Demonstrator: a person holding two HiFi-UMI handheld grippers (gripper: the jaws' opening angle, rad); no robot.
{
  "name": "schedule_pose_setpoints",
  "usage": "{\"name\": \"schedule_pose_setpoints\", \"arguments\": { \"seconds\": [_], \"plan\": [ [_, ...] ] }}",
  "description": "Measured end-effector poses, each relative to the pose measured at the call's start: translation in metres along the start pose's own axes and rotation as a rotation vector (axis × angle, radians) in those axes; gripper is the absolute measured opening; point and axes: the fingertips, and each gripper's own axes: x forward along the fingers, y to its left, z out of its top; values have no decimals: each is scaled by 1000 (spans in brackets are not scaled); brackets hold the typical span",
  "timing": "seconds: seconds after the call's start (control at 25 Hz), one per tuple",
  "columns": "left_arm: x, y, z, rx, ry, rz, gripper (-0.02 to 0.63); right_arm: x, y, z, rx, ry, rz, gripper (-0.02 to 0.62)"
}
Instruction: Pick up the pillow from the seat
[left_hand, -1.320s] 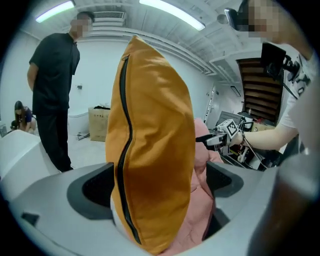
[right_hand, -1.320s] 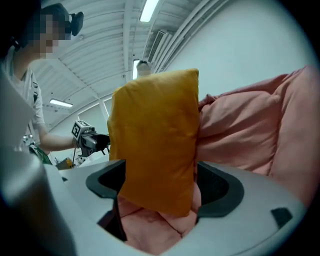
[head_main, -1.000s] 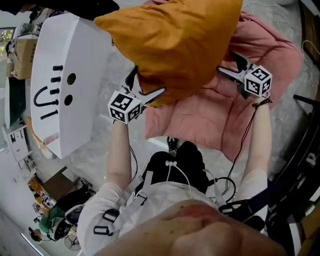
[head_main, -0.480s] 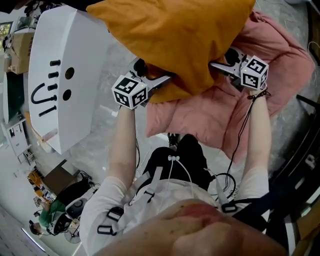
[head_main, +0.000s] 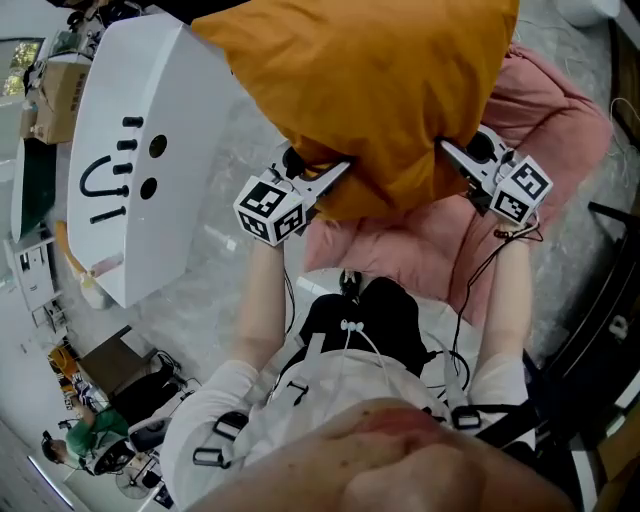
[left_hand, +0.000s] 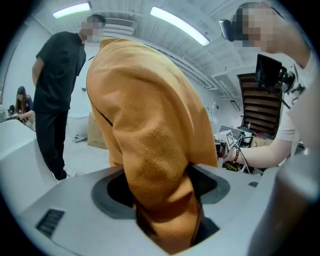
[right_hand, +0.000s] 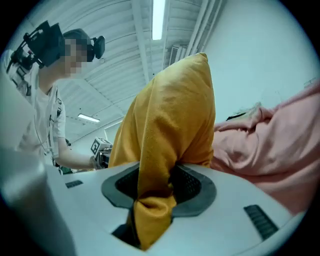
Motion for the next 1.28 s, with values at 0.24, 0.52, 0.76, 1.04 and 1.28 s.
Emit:
{"name": "schedule_pose_setpoints", "arguments": {
  "seconds": [0.24,0.52,0.76,1.04,1.28],
  "plan": [
    [-66,-43,65,39,-118,-20,330,-22,86,82,-124,-58,2,173],
    [-136,-90,129,141,-254,-102,330,-46,185,154,-238,-131,-49,183],
    [-204,-132,162,220,-343,-200,330,-66,284,188,-357,-182,-142,186],
    [-232,-176,187,297,-395,-282,330,-101,340,208,-453,-237,-253,186],
    [-234,-195,212,345,-439,-313,330,-118,354,229,-509,-266,-288,189]
  ]
}}
